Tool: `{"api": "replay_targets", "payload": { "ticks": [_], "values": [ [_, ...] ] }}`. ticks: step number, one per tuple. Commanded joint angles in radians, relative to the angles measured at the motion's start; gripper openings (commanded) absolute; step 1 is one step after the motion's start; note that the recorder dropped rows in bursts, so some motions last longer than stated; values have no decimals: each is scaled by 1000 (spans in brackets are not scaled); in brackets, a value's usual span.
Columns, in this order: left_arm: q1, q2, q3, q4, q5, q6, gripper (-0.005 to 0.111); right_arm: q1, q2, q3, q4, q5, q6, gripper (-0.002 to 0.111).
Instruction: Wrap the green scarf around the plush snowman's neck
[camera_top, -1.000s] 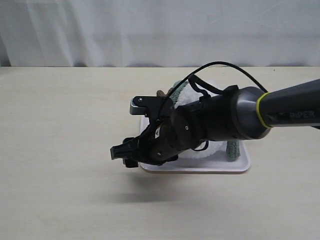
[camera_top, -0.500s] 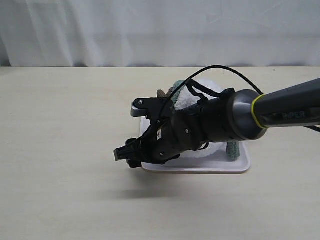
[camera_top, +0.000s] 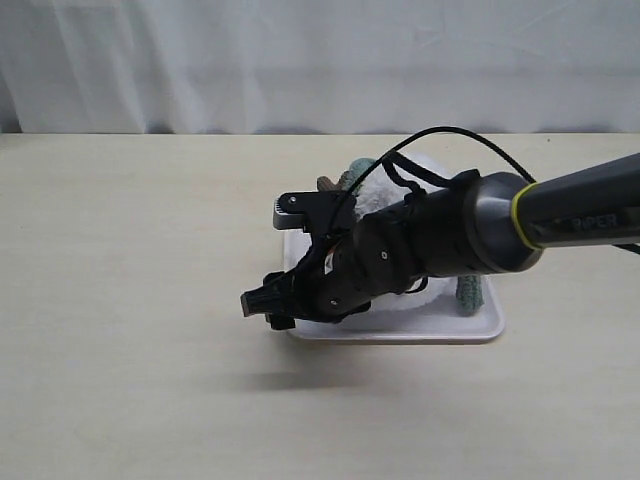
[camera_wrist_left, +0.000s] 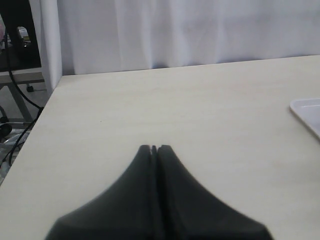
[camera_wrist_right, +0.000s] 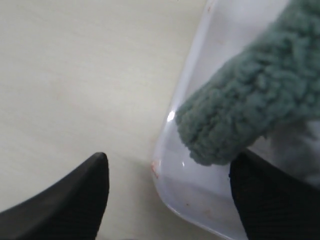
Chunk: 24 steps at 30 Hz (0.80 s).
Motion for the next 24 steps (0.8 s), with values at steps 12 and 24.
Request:
{"api": "replay_targets", "payload": {
  "ticks": [12,24],
  "values": [
    [4,-3,3,-2,-11,-6,0,-5,-58,5,-52,-16,22,62],
    [4,-3,3,-2,-11,-6,0,-7,-4,5,-56,-74,113,62]
  ]
}}
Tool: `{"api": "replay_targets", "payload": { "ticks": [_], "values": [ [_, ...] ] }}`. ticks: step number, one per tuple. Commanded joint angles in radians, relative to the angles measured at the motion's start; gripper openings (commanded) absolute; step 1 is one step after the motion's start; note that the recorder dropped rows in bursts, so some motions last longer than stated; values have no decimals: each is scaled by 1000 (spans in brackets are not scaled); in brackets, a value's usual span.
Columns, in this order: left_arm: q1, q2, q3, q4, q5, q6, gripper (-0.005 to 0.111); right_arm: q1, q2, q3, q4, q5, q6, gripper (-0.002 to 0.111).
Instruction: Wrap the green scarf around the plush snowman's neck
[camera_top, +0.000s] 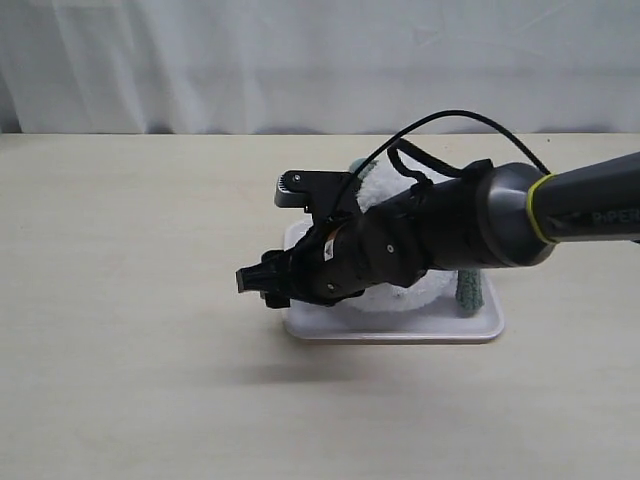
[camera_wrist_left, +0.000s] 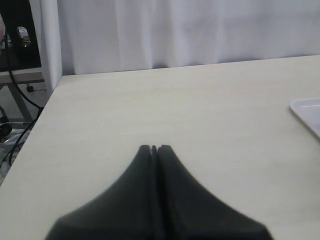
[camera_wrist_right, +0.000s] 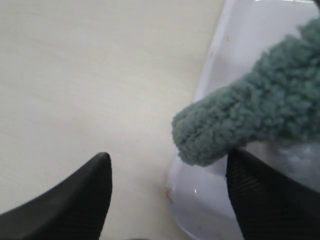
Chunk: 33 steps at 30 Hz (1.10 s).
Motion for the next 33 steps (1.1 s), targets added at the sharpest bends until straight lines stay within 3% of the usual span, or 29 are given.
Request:
{"api": "replay_targets", "payload": {
  "ticks": [1,5,8,13,15,21,29,33],
  "values": [
    [4,-3,3,-2,-11,-6,0,-7,31,5,-11,-29,14,62],
    [4,-3,3,-2,-11,-6,0,-7,40,5,-16,-69,14,61],
    [4,-3,3,-2,-11,-6,0,-7,40,5,-45,-90,14,52],
    [4,-3,3,-2,-11,-6,0,-7,40,5,-103,-77,14,23],
    [4,-3,3,-2,-11,-6,0,-7,40,5,-124,-63,14,4],
    [4,-3,3,-2,-11,-6,0,-7,17,5,-139,13,14,4],
    [4,-3,3,-2,-11,-6,0,-2,-132,7,-217,260,14,4],
    [4,-3,3,-2,-11,-6,0,-2,-165,46,-167,205,14,5]
  ]
}}
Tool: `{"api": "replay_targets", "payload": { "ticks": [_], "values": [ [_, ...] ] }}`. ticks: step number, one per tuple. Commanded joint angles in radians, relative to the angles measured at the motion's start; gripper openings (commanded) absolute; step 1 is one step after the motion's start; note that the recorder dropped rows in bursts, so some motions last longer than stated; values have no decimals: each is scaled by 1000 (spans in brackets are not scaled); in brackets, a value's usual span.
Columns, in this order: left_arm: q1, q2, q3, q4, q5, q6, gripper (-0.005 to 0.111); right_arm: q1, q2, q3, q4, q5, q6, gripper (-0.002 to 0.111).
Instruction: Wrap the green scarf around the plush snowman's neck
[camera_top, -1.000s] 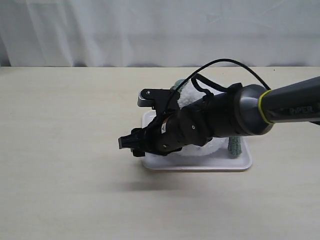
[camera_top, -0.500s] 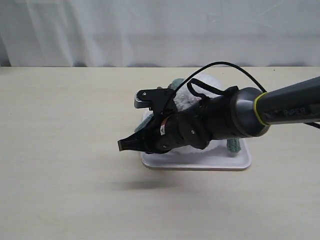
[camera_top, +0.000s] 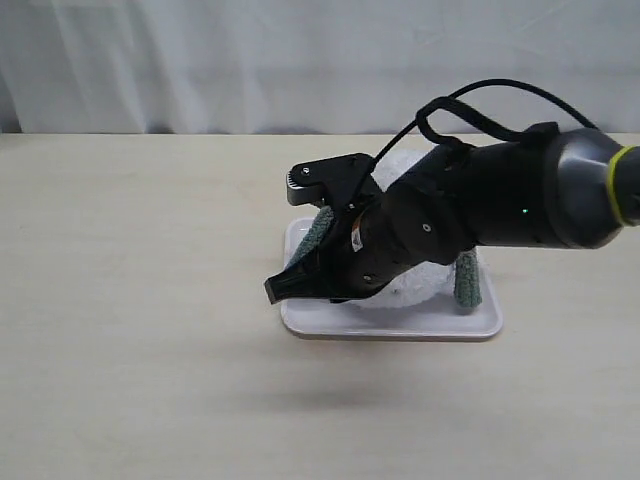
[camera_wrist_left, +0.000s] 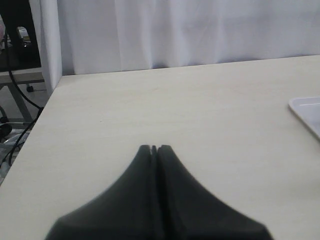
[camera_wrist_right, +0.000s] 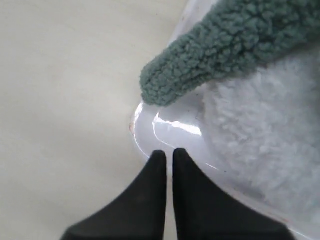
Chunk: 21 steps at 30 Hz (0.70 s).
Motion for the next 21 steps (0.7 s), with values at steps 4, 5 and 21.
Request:
{"api": "replay_targets", "payload": {
  "ticks": [4,5,21],
  "values": [
    [4,-3,3,-2,-11,-6,0,-2,-18,66,104,-111,-18,29],
    [4,-3,3,-2,-11,-6,0,-2,-13,71,106,-122,-18,37],
    [4,-3,3,-2,-11,-6,0,39,137,88,234,-424,21,64]
  ]
}}
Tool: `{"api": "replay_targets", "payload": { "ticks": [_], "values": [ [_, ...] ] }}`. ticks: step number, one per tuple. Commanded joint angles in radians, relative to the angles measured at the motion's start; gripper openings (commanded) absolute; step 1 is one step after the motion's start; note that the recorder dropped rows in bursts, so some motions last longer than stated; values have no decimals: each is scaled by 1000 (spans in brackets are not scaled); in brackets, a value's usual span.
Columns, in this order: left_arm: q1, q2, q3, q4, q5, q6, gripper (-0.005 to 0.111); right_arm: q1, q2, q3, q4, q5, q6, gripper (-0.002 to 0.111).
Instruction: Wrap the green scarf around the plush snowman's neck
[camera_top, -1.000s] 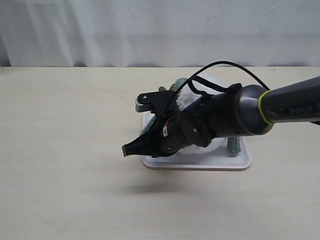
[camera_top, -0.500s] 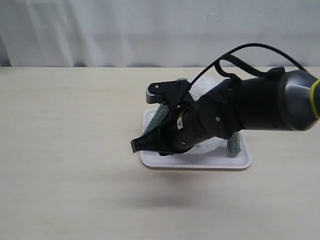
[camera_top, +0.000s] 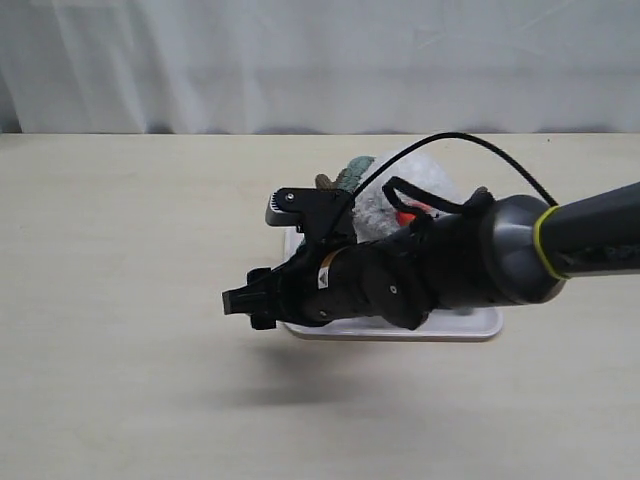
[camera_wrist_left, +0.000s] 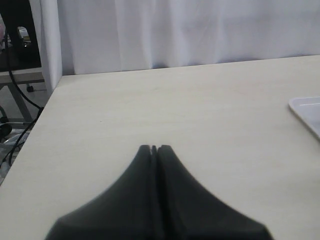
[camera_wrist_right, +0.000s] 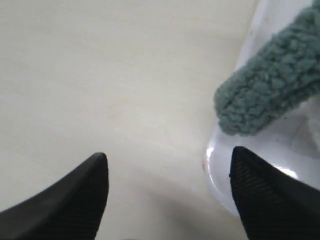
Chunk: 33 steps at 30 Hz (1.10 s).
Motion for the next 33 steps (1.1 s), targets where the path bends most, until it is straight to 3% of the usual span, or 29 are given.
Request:
{"api": "replay_targets", "payload": {
  "ticks": [1,11,27,33],
  "values": [
    [4,-3,3,-2,-11,-6,0,-21,42,1,8,-23,24,64],
    [4,-3,3,-2,-11,-6,0,-37,59,1,8,-144,22,64],
    [4,-3,3,-2,-11,-6,0,-62,66,1,13,-164,21,64],
    [4,-3,3,-2,-11,-6,0,-62,119,1,30,-199,21,48]
  ]
}}
